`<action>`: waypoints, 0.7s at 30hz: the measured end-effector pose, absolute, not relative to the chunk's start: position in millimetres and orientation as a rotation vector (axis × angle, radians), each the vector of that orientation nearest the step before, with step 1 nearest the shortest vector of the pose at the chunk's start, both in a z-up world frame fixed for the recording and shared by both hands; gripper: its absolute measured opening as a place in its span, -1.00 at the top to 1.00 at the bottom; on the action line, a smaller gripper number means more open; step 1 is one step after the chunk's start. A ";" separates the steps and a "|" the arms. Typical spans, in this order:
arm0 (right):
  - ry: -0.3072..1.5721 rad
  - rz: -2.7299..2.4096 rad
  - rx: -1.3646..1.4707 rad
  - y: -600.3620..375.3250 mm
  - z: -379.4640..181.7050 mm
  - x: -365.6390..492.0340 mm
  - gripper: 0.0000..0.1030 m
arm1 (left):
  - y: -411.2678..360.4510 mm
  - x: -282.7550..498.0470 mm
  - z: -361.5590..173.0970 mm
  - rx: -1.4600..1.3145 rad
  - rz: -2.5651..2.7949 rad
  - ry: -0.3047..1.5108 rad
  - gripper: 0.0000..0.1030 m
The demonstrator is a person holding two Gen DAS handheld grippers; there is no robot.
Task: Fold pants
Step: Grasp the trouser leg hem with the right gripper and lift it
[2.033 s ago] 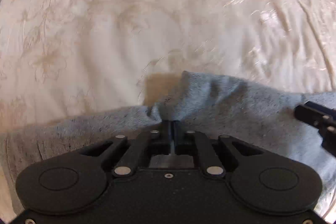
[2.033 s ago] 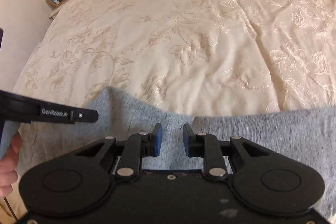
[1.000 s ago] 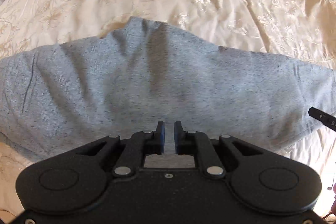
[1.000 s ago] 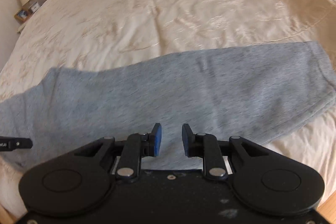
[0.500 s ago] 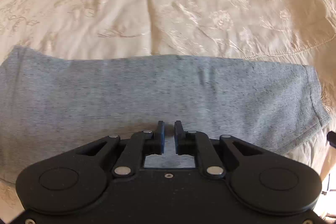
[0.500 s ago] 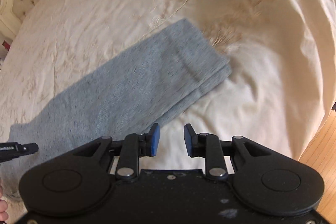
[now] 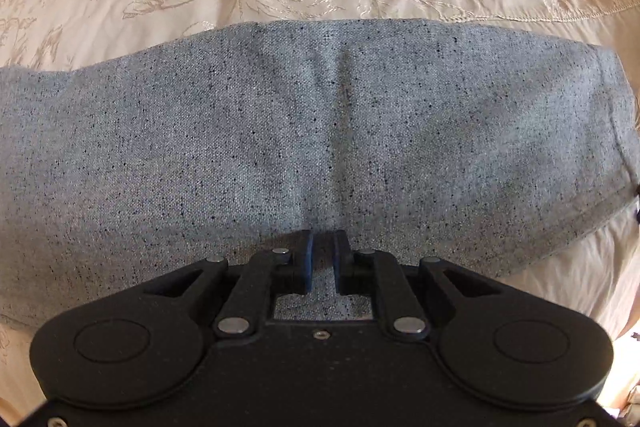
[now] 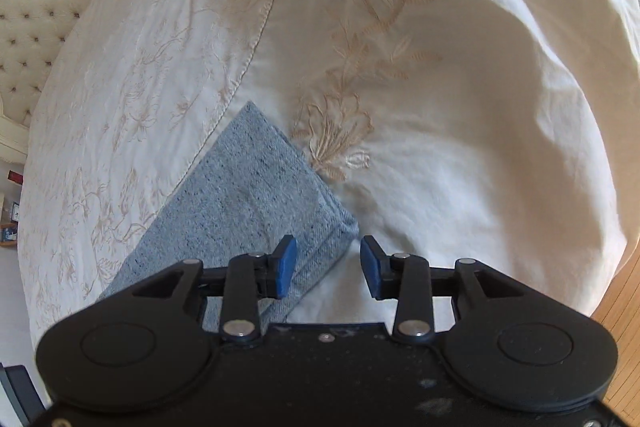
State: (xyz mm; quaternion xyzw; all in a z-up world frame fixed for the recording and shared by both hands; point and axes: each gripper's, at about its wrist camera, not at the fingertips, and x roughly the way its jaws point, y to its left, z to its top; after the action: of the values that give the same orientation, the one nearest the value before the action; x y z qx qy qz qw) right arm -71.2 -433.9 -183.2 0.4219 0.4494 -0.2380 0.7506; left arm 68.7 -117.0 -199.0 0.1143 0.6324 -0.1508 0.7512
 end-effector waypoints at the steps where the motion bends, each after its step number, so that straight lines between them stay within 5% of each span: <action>1: 0.984 -0.507 0.920 -431.9 -184.7 -71.3 0.23 | -115.5 70.1 -198.9 0.239 -0.322 1.387 0.66; 13: 0.972 -0.478 0.993 -445.5 -212.3 -37.3 0.19 | -120.5 71.0 -196.7 0.242 -0.325 1.387 0.66; 16: 0.959 -0.457 0.960 -442.5 -205.7 -43.7 0.42 | -116.3 81.0 -181.2 0.204 -0.319 1.378 0.66; 17: 0.954 -0.448 0.970 -442.6 -202.8 -46.9 0.65 | -114.9 86.6 -173.1 0.181 -0.326 1.360 0.66; 21: 0.923 -0.434 0.960 -436.4 -184.3 -54.5 0.69 | -124.4 120.0 -155.6 0.157 -0.317 1.302 0.66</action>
State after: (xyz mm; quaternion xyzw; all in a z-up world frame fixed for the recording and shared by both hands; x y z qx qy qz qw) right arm -54.5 -436.4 -184.3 0.4418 0.4246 -0.1997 0.7646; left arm 120.0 -124.4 -155.6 0.0725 0.6026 -0.1469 0.7810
